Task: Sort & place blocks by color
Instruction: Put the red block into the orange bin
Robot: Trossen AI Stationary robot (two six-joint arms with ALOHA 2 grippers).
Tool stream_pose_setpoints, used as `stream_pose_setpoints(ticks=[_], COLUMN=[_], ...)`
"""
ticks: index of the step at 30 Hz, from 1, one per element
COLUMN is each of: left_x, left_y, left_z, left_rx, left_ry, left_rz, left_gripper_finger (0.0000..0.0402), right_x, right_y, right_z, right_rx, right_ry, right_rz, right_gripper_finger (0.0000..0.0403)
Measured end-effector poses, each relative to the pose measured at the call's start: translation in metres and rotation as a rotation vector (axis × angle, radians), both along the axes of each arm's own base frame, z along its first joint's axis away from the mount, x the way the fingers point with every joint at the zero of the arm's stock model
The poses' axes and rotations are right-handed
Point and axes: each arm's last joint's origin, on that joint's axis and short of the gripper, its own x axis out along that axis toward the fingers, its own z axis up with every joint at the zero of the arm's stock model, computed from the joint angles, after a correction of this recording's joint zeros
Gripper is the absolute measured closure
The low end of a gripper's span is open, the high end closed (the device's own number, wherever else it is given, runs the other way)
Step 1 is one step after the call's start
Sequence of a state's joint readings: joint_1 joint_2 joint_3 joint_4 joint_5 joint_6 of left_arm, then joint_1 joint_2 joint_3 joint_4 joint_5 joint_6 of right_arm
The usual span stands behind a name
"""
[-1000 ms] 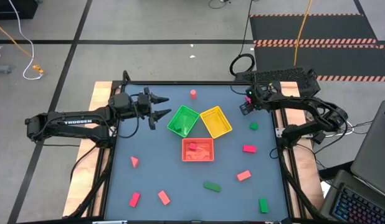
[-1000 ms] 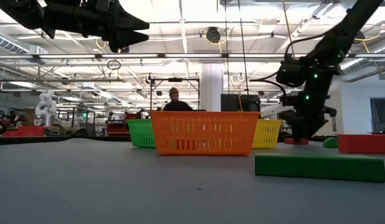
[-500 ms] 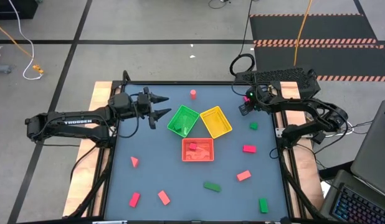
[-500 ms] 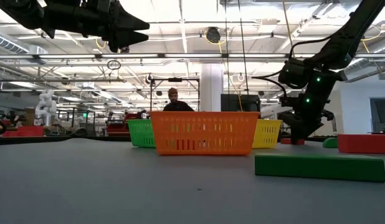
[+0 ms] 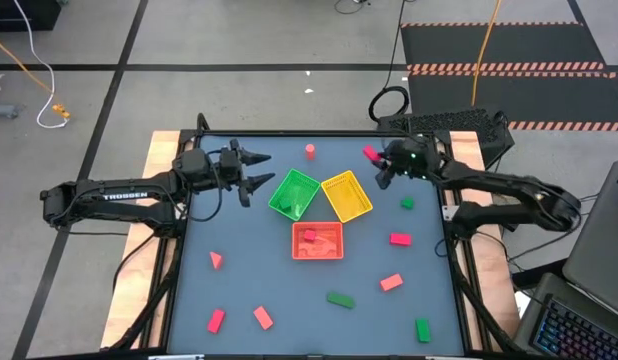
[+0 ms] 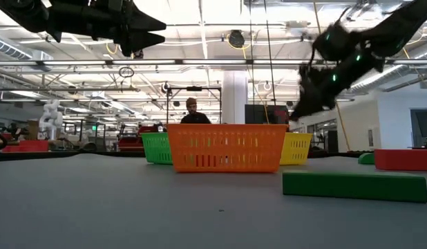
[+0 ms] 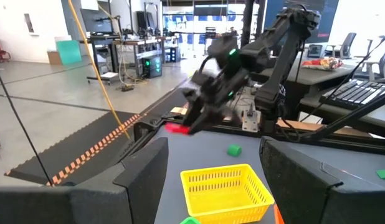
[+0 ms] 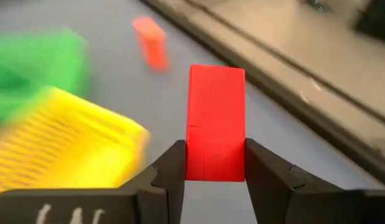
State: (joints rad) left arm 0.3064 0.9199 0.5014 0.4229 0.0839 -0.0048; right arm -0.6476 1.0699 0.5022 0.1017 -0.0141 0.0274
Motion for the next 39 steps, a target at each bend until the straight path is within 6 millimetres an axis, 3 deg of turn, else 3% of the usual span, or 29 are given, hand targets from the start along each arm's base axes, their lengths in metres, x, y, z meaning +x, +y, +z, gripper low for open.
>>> stream_pose_setpoints(ticks=[5, 11, 15, 23, 28, 34, 39], left_x=[0.0, 0.0, 0.0, 0.001, 0.002, 0.004, 0.005], left_y=[0.001, 0.002, 0.002, 0.0, -0.005, -0.012, -0.015], left_z=[0.001, 0.004, 0.006, 0.006, 0.004, 0.003, 0.003], left_rx=[-0.001, -0.034, -0.044, -0.075, -0.097, -0.108, -0.12], left_ry=[-0.01, -0.062, -0.078, -0.086, -0.072, -0.06, -0.057], left_rz=[0.036, 0.072, 0.071, 0.052, 0.029, -0.004, -0.021], left_gripper_finger=[0.0149, 0.0149, 0.0149, 0.0149, 0.0149, 0.0149, 0.0149], right_x=[0.013, 0.04, 0.059, 0.097, 0.115, 0.117, 0.117], right_y=[0.033, 0.075, 0.103, 0.147, 0.161, 0.169, 0.169], right_z=[0.028, 0.034, 0.026, -0.007, -0.023, -0.033, -0.029], right_rx=[-0.011, 0.002, 0.012, 0.062, 0.091, 0.151, 0.157], right_ry=[-0.217, -0.342, -0.372, -0.198, -0.109, -0.076, -0.103], right_rz=[0.214, 0.366, 0.44, 0.541, 0.545, 0.518, 0.512], right_gripper_finger=[0.0281, 0.0281, 0.0281, 0.0281, 0.0281, 0.0278, 0.0198])
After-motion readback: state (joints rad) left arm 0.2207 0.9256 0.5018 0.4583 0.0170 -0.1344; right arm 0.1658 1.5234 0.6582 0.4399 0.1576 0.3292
